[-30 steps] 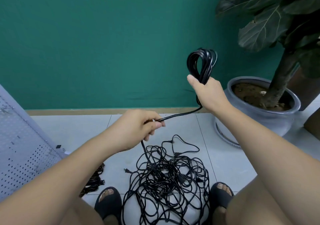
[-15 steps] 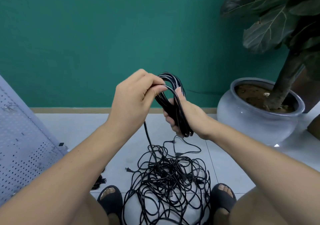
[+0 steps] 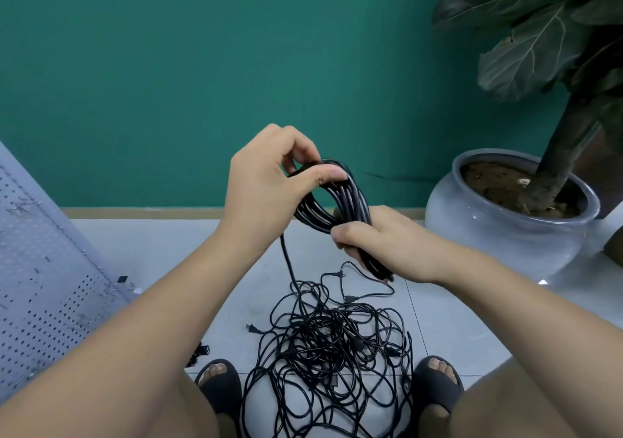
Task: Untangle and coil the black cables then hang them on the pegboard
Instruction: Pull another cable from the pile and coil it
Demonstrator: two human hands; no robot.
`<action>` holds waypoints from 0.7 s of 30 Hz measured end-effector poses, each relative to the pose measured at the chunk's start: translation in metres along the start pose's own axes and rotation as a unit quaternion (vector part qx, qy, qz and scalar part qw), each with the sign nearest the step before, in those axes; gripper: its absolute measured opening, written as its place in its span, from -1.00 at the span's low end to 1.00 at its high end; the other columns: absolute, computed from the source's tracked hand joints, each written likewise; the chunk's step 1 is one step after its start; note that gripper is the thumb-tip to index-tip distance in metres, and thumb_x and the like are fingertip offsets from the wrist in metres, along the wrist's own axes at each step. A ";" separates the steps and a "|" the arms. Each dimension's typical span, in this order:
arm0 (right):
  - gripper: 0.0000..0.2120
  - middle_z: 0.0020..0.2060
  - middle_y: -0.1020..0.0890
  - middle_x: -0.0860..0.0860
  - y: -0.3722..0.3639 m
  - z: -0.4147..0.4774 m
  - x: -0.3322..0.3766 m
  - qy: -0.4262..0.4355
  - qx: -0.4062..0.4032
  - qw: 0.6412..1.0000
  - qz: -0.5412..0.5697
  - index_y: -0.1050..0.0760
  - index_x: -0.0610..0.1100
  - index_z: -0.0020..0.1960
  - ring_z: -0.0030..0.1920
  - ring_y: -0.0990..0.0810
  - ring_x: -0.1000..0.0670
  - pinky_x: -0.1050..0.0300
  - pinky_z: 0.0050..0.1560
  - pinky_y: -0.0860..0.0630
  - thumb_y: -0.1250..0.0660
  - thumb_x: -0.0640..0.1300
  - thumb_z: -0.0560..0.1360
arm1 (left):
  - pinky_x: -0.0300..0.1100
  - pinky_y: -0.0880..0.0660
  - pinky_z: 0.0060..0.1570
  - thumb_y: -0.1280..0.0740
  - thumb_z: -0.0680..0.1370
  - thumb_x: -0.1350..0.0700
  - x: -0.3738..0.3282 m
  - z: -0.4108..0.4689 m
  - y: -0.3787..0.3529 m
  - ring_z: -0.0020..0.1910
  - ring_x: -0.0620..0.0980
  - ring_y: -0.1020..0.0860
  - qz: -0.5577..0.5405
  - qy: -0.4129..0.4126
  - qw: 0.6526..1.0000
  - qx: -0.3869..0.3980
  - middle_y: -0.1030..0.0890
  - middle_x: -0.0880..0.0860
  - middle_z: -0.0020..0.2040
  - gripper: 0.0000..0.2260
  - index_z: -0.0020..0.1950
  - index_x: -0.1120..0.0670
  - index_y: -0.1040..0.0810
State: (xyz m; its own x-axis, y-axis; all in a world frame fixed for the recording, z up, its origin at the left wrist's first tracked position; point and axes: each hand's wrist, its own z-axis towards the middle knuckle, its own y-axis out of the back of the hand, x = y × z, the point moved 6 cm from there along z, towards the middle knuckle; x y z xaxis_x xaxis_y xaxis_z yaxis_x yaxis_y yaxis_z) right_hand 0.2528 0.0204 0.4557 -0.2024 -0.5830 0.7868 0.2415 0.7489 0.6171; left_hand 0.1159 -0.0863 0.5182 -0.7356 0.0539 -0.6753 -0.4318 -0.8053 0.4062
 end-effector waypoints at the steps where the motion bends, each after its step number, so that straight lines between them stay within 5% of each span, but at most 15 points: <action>1: -0.62 -0.38 -0.47 0.00 0.003 0.001 0.001 0.009 -0.028 0.999 -0.030 -0.41 -0.18 -0.16 -0.39 -0.42 0.00 -0.05 -0.28 -0.42 -0.27 0.13 0.61 | -0.22 -0.49 -0.07 -0.63 0.43 -0.17 0.006 0.000 -0.002 -0.07 -0.06 -0.58 -0.022 0.038 0.999 0.006 -0.63 -0.07 -0.11 -0.71 -0.06 -0.05 -0.63; 5: -0.62 -0.42 -0.42 0.06 0.008 0.003 0.003 0.041 -0.081 0.995 -0.033 -0.36 -0.19 -0.17 -0.37 -0.38 0.02 -0.05 -0.27 -0.41 -0.24 0.13 0.56 | -0.02 -0.58 0.16 -0.46 0.56 -0.28 0.025 -0.007 -0.023 0.04 -0.10 -0.67 -0.128 0.164 0.975 0.079 -0.72 -0.11 -0.01 -0.69 0.16 -0.13 -0.59; 10: -0.68 -0.36 -0.39 0.06 0.003 0.010 0.007 0.059 -0.093 0.994 -0.018 -0.28 -0.15 -0.19 -0.29 -0.33 0.05 -0.02 -0.24 -0.35 -0.30 0.05 0.52 | -0.25 -0.54 0.00 -0.42 0.66 -0.13 0.022 -0.013 -0.037 -0.06 -0.16 -0.65 -0.247 0.206 0.944 0.075 -0.71 -0.12 -0.05 -0.73 0.20 0.04 -0.61; 14: -0.74 -0.29 -0.50 -0.15 -0.005 0.020 0.005 0.034 -0.079 0.996 -0.013 -0.41 -0.24 -0.12 -0.25 -0.40 0.01 -0.25 -0.15 -0.51 -0.34 -0.03 0.45 | -0.10 -0.54 -0.08 -0.47 0.64 -0.05 0.026 -0.011 -0.040 -0.13 -0.07 -0.61 -0.296 0.224 0.927 0.051 -0.68 -0.09 -0.08 -0.74 0.27 0.02 -0.60; 17: -0.81 -0.31 -0.59 -0.02 -0.010 0.028 -0.001 -0.001 -0.080 0.997 0.009 -0.48 -0.21 -0.11 -0.27 -0.53 0.01 -0.26 -0.06 -0.61 -0.41 -0.10 0.45 | -0.16 -0.47 -0.26 -0.47 0.64 -0.02 0.026 -0.008 -0.042 -0.29 -0.02 -0.48 -0.330 0.241 0.912 0.045 -0.57 -0.04 -0.25 -0.71 0.33 0.02 -0.56; 21: -0.78 -0.32 -0.44 0.06 -0.016 0.037 -0.001 -0.018 -0.064 0.995 0.070 -0.41 -0.17 -0.12 -0.29 -0.42 0.01 -0.10 -0.24 -0.48 -0.44 -0.14 0.43 | -0.13 -0.40 -0.26 -0.49 0.64 0.04 0.028 -0.003 -0.044 -0.38 -0.06 -0.32 -0.357 0.248 0.900 0.032 -0.58 -0.06 -0.13 -0.72 0.30 0.06 -0.57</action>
State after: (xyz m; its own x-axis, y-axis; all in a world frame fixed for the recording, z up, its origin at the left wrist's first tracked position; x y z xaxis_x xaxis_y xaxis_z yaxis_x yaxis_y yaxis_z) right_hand 0.2140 0.0208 0.4441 -0.1923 -0.4629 0.8653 0.3882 0.7739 0.5003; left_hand 0.1163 -0.0507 0.4797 0.0582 0.2618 -0.9634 -0.7432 -0.6330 -0.2169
